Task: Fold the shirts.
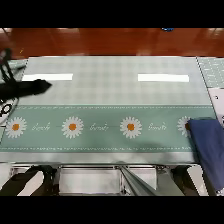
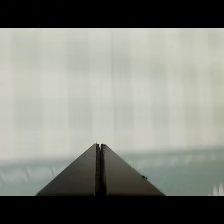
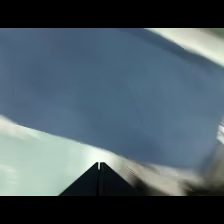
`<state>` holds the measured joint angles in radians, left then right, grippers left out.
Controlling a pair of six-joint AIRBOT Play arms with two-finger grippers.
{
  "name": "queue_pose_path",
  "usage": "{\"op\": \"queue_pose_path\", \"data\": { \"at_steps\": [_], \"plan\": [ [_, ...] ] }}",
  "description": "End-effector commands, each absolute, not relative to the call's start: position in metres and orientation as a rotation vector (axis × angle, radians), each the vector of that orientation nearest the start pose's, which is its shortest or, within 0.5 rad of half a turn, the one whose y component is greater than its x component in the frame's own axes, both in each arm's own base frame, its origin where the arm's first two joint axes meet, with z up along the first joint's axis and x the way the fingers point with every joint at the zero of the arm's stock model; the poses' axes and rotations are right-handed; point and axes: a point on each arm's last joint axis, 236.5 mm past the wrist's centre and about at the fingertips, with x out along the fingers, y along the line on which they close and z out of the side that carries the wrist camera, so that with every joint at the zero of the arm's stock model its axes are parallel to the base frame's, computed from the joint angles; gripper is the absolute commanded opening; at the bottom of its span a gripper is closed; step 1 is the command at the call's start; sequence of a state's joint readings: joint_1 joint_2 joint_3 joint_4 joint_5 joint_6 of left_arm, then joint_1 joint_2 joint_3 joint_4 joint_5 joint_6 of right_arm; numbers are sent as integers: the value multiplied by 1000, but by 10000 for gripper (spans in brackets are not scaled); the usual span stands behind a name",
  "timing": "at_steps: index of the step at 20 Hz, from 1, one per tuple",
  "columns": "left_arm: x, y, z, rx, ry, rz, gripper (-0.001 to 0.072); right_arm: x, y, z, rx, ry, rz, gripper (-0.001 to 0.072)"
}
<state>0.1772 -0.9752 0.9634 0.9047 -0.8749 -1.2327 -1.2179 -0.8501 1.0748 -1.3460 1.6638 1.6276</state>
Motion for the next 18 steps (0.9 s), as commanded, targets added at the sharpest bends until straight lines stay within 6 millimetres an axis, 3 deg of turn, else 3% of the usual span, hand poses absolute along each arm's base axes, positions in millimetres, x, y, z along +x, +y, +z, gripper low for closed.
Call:
{"op": "queue_pose_path", "data": {
  "at_steps": [1, 2, 3, 4, 5, 6, 7, 8, 10, 11, 14, 18],
  "plan": [
    [446, -29, 216, -372, 562, -244, 19, 304, -170, 231, 948, 487, -228, 26],
    [458, -44, 241, -374, 525, -280, 19, 335, -136, 254, 859, 467, -94, 26],
    [465, -66, 255, -367, 520, -333, 19, 361, -91, 256, 742, 519, 16, 27],
    [463, -101, 253, -342, 568, -419, 19, 378, -47, 241, 632, 599, 94, 26],
    [452, -138, 236, -305, 658, -509, 19, 387, -4, 210, 492, 726, 143, 26],
    [434, -170, 204, -233, 784, -578, 19, 387, 29, 171, 336, 869, 159, 27],
    [420, -182, 169, -169, 899, -565, 19, 381, 42, 130, 130, 1014, 124, 27],
    [411, -176, 131, -114, 996, -476, 20, 374, 35, 101, -15, 1125, 25, 27],
    [394, -150, 78, -103, 1139, -295, 20, 365, 22, 69, -161, 1253, -119, 27],
    [386, -147, 63, -97, 1178, -288, 20, 362, 29, 57, -153, 1301, -105, 27],
    [374, -144, 47, -89, 1236, -282, 20, 354, 51, 28, -71, 1415, -45, 27],
    [374, -143, 47, -86, 1235, -279, 20, 368, 65, 22, -23, 1380, -11, 27]
  ]
}}
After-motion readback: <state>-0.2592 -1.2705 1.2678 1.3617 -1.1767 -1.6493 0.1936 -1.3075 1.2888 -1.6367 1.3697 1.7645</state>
